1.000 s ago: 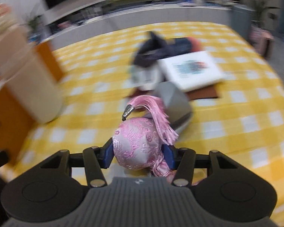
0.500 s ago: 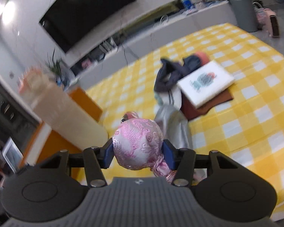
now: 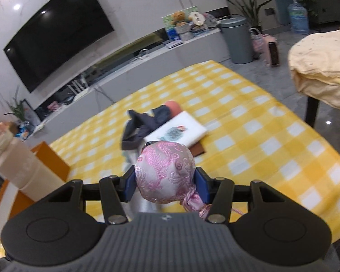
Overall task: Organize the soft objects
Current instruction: 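Close the left tool on the silver bag while the right tool holds the pink pouch, then carry the silver bag and pink pouch over the orange box with both tools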
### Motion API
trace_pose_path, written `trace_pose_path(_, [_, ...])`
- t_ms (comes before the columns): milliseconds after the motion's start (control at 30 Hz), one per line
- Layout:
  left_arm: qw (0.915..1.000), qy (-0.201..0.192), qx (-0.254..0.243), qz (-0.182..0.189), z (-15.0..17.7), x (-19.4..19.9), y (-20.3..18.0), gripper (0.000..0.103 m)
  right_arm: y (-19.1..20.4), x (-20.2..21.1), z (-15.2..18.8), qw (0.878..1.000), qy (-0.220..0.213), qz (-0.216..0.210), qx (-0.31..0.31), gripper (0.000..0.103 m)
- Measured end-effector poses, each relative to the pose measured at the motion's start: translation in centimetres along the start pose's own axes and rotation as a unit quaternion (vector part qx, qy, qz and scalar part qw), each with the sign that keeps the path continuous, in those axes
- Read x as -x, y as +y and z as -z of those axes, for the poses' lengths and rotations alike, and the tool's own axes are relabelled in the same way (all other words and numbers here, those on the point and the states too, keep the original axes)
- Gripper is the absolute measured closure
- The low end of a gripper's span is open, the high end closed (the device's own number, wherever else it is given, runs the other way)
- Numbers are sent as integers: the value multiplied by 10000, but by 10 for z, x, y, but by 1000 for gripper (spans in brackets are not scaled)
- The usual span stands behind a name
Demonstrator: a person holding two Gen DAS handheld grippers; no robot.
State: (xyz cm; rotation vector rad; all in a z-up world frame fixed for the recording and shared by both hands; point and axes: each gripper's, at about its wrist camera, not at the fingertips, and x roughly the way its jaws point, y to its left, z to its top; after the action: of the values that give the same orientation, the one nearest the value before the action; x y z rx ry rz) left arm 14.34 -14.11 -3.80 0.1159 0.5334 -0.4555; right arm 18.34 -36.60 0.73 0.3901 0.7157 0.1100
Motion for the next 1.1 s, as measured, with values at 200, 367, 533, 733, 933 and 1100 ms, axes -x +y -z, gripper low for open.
trace_pose_path(200, [9989,155,398,-207,-7,-55,-14,0,-26,10,-3,9991,-137,383,-97,50])
trace_pose_path(367, [9943,300,959,-371,-14,-86,-5,20,-40,19,-7,9984,-305,379,-294,50])
trace_pose_path(533, [9868,683,1409,-410,-16,-105,4,56,-38,17,-6,9987,-240,391,-237,50])
trace_pose_path(733, [9831,503,1633,-659,-11,-98,5,96,-37,17,-5,9985,-251,442,-200,50])
trace_pose_path(933, [9774,575,2015,-284,-10,-86,20,100,-28,13,-5,9991,-230,364,-59,50])
trace_pose_path(1100, [9766,660,2040,-186,-11,-73,24,101,-21,14,-5,9993,-268,253,63,50])
